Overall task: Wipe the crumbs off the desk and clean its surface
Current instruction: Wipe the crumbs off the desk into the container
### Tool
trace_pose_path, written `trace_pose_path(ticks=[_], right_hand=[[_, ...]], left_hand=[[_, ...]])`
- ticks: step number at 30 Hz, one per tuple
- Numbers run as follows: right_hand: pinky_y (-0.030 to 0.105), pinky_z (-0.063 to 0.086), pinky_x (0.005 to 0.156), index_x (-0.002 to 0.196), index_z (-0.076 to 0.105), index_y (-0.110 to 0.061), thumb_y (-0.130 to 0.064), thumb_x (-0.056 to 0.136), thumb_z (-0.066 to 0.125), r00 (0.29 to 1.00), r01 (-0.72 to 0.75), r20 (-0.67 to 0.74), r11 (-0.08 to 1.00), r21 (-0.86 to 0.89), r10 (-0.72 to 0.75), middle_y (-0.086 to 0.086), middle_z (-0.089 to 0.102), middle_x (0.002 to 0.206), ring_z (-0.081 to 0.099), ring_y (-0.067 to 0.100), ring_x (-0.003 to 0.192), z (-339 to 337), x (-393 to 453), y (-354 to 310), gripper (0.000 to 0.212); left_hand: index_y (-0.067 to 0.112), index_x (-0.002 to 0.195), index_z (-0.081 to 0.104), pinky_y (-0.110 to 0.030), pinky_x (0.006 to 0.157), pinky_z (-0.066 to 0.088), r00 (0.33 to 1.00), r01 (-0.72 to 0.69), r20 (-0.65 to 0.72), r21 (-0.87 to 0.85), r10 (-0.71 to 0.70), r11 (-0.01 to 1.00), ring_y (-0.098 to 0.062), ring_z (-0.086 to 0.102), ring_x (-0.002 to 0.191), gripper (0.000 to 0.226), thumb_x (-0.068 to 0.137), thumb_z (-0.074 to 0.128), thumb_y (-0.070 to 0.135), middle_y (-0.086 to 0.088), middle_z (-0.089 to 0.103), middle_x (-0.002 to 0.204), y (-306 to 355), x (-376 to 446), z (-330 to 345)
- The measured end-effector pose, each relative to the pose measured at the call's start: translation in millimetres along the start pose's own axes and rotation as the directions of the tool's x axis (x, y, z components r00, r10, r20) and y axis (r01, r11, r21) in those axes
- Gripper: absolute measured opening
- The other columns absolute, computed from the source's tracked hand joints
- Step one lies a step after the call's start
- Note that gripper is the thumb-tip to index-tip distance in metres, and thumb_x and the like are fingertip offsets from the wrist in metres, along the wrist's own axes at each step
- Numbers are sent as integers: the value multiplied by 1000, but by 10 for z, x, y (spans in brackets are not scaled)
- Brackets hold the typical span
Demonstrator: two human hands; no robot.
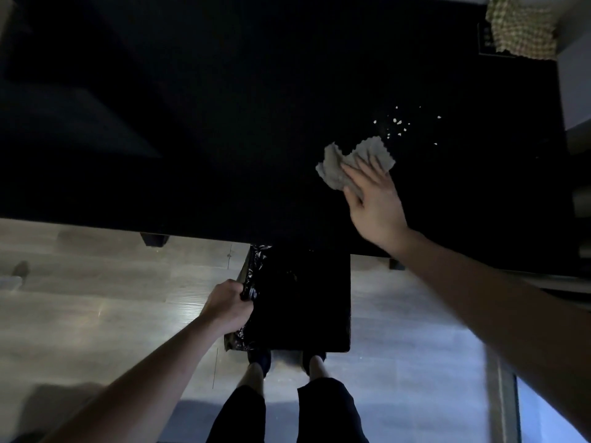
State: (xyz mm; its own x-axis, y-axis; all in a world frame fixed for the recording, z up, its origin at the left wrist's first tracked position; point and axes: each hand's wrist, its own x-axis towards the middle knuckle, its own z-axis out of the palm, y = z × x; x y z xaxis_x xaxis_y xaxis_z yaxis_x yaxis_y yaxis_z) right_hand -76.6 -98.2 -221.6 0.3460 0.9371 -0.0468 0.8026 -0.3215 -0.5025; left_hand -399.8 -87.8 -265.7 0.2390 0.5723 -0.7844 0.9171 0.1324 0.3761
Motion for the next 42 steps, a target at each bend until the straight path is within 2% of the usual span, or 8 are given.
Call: trace_pose_path(ticks=[3, 8, 12, 15, 21, 27, 31, 42], right_hand=[[52, 24, 128, 153, 51, -23, -26, 106, 51, 998, 58, -22, 995, -80, -60, 3, 42, 165, 26, 26, 159, 208, -292, -79, 48], [45, 26, 128, 149, 57, -26, -12, 103, 49, 979, 163, 107, 982, 95, -173, -7, 44, 164, 28, 14, 158, 343, -1003, -297, 48], [20, 20, 126, 150, 54, -36, -9, 106, 45, 940, 139, 276, 963, 229, -202, -21, 37, 164, 17, -8, 156, 156, -1356, -466, 52], [3, 28, 114, 148, 55, -41, -10, 105, 47, 953, 80, 255, 945, 318, -166, -25, 38, 161, 29, -13, 148, -85, -1361, -467, 54], [5, 29, 114, 146, 59, -28, -9, 102, 51, 999, 2, -46, 954, 300, 12, -2, 50, 159, 41, -1, 144, -527, -438, 44, 49], [21, 26, 124, 149, 55, -29, -13, 107, 48, 982, -129, -119, 981, 146, 147, -4, 46, 162, 36, 11, 152, -787, 576, 461, 45], [33, 32, 124, 152, 52, -27, -15, 108, 45, 977, -211, -17, 975, 64, 213, -1, 44, 163, 38, 18, 152, -582, 819, 557, 46], [37, 42, 119, 147, 60, -28, -20, 104, 45, 987, 113, 104, 988, 105, -124, -9, 48, 160, 40, 11, 152, -33, -825, 135, 46]], left_hand=[[16, 52, 46, -25, 40, 30, 1000, -9, 1, 19, 8, 1000, -9, 41, 37, 34, 81, 63, 16, 7, 47, 45, 0, -13, 35], [14, 53, 47, -25, 42, 31, 1000, -1, 3, 36, 1, 999, -12, 45, 40, 32, 81, 62, 16, 4, 51, 48, 65, -13, 77], [14, 54, 48, -25, 43, 32, 1000, -2, -4, 44, 2, 999, -14, 47, 43, 33, 83, 62, 17, 1, 54, 52, 128, 8, 130], [14, 53, 47, -25, 42, 30, 1000, -4, -13, 42, 4, 999, -13, 46, 43, 34, 83, 62, 15, 2, 52, 51, 190, 36, 166], [14, 54, 45, -25, 43, 31, 1000, -14, 4, 37, 14, 999, -12, 45, 43, 31, 80, 62, 19, 4, 50, 52, 293, 87, 218], [15, 57, 47, -25, 42, 31, 1000, -4, -4, 22, 4, 1000, -10, 44, 42, 29, 80, 63, 22, 3, 51, 52, 389, 137, 264], [15, 57, 49, -25, 41, 32, 1000, -1, -18, 35, 1, 999, -10, 45, 41, 29, 82, 63, 19, 4, 51, 51, 438, 147, 294], [16, 54, 45, -20, 38, 29, 1000, 9, -27, 18, -8, 1000, -8, 43, 40, 35, 82, 65, 20, 5, 49, 52, 499, 56, 324]])
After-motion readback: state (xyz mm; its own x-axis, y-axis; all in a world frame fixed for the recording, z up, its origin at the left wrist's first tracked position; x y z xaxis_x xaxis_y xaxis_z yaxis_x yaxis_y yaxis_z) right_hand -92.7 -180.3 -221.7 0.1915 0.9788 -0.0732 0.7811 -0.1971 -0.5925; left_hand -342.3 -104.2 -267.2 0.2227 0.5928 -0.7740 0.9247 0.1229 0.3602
